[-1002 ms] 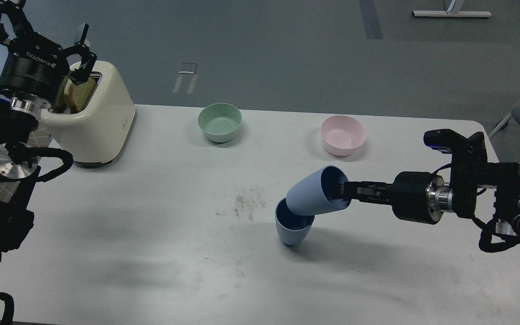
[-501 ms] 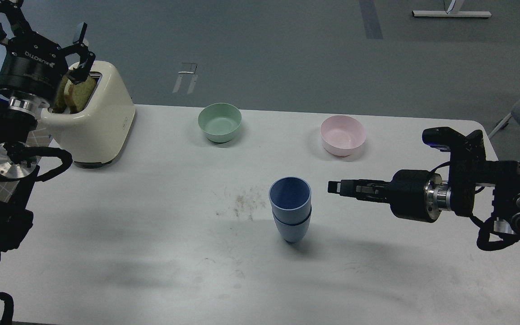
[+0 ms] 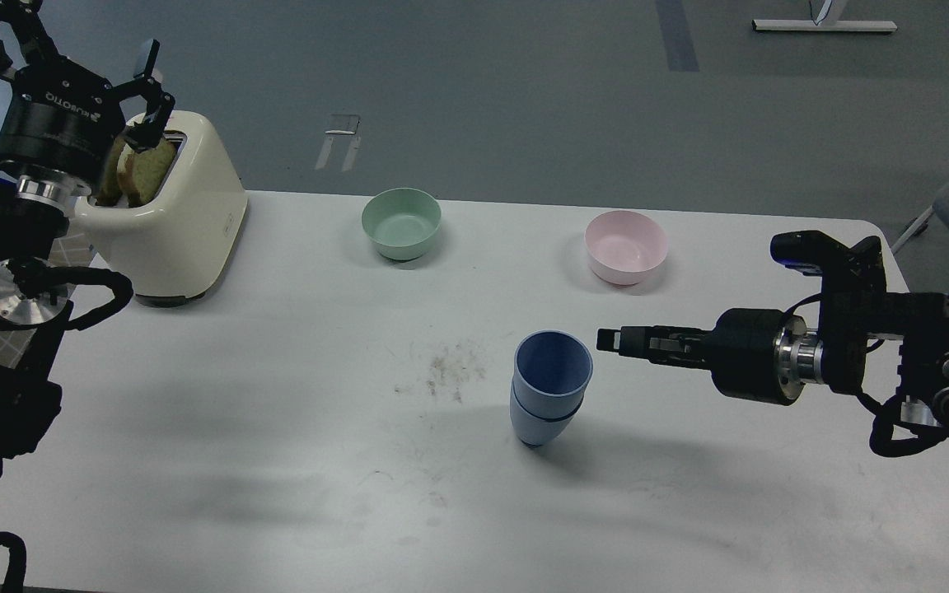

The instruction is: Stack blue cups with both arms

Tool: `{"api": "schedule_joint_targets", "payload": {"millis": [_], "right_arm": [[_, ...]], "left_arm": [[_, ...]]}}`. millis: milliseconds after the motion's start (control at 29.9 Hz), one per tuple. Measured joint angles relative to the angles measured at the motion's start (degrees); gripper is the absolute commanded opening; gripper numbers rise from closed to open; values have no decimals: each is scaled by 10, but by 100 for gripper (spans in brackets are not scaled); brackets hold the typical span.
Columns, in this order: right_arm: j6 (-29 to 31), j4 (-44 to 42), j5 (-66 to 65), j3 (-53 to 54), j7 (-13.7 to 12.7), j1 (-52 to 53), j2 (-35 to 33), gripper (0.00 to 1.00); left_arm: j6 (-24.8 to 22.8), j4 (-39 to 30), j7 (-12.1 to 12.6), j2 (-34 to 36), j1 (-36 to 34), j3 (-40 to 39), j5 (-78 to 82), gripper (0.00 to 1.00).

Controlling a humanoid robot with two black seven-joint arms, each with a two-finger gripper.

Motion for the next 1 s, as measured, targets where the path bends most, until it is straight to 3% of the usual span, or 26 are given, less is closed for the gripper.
{"api": "schedule_joint_targets", "payload": {"millis": [301, 401, 434, 501, 535, 568, 802, 1002], "right_arm": [[0, 0, 0, 10, 0, 0, 2, 30], [0, 0, 0, 28, 0, 0, 9, 47], [0, 0, 0, 38, 1, -1, 14, 60], [0, 0, 0, 72, 1, -1, 28, 78], [0, 0, 0, 91, 1, -1, 37, 96], [0, -1, 0, 111, 1, -1, 47, 98], [0, -50, 2, 250, 1, 10, 114, 100], [0, -162, 6, 400, 2, 15, 192, 100]], "left_arm": [[-1, 0, 0, 0, 0, -1, 0, 98], [-1, 0, 0, 0, 0, -1, 0, 98], [-1, 0, 0, 0, 0, -1, 0, 98], [-1, 0, 0, 0, 0, -1, 0, 98], [-1, 0, 0, 0, 0, -2, -1, 98], [-2, 0, 0, 0, 0, -2, -1, 98], [-2, 0, 0, 1, 0, 0, 0, 98], [-4, 0, 0, 5, -3, 1, 0, 98]]}}
